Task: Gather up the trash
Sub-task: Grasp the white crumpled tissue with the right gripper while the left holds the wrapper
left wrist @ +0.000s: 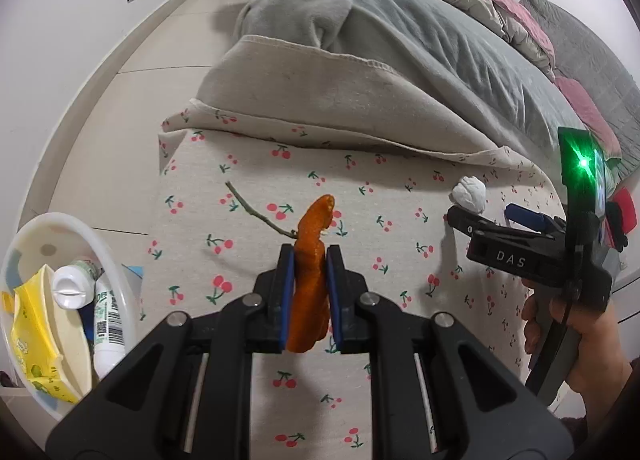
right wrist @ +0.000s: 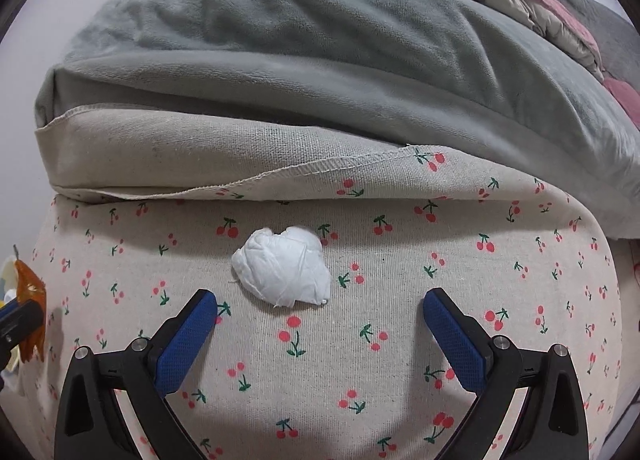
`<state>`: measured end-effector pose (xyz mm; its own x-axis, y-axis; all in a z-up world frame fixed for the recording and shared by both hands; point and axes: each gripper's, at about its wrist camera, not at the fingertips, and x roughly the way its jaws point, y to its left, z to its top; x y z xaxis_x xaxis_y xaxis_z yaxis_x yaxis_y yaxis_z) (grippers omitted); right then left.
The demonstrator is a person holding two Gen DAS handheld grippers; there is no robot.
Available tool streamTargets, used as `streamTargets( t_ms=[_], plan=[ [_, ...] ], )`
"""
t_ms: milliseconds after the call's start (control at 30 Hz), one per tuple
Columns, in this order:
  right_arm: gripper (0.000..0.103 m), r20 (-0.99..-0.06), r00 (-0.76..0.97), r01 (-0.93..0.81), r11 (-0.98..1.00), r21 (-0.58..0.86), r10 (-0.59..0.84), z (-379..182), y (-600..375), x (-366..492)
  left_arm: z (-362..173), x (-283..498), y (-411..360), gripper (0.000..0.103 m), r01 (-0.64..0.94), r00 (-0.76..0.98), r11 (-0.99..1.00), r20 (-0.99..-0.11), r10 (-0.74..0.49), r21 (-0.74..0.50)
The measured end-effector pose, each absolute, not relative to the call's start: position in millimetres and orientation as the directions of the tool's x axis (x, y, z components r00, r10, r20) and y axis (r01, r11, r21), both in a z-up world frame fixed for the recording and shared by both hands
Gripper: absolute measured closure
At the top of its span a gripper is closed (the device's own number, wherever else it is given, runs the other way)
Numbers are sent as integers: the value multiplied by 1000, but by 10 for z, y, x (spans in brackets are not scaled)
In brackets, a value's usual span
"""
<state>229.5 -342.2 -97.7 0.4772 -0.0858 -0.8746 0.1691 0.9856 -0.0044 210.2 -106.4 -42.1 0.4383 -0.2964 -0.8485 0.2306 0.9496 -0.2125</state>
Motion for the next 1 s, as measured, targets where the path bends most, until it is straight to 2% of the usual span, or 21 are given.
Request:
streamTargets(
  t_ms=[133,167,233,300,333,367,467,500,667,1000],
  plan=[
    [1,-871,485,152,988,-1,-76,-956,-3445,2436,-408,2082,-1017,86,227,438,949,-848,-300,-219],
    [6,-866,494,148,989,-1,-75,-949,-3431,2456,-403,2090,-1025,86,227,436,949,-848,-301,-220],
    [18,-862,503,125,992,-1,-65,-916,-3358,2458,-399,2093,-997,86,222,433,949,-849,-301,-224],
    [40,-861,506,91,996,-1,-47,-870,-3252,2496,-392,2097,-951,86,214,433,949,-849,-303,-230],
    [45,-862,506,71,997,-1,-37,-854,-3202,2521,-387,2097,-919,86,208,434,950,-848,-304,-234],
    [54,-862,506,58,998,-3,-32,-842,-3172,2536,-382,2099,-884,86,201,435,950,-847,-306,-240],
    [74,-864,503,20,1000,-12,-21,-822,-3030,2619,-368,2095,-815,86,185,436,949,-845,-311,-254],
    [76,-865,502,12,1000,-18,-22,-817,-2993,2630,-362,2093,-788,86,180,436,949,-844,-313,-259],
    [81,-868,496,-35,998,-61,-36,-815,-2809,2673,-338,2060,-668,86,158,440,948,-840,-317,-275],
    [82,-859,512,-91,994,-54,0,-565,-2425,2377,-298,1967,-336,86,121,451,945,-831,-324,-303]
  ],
)
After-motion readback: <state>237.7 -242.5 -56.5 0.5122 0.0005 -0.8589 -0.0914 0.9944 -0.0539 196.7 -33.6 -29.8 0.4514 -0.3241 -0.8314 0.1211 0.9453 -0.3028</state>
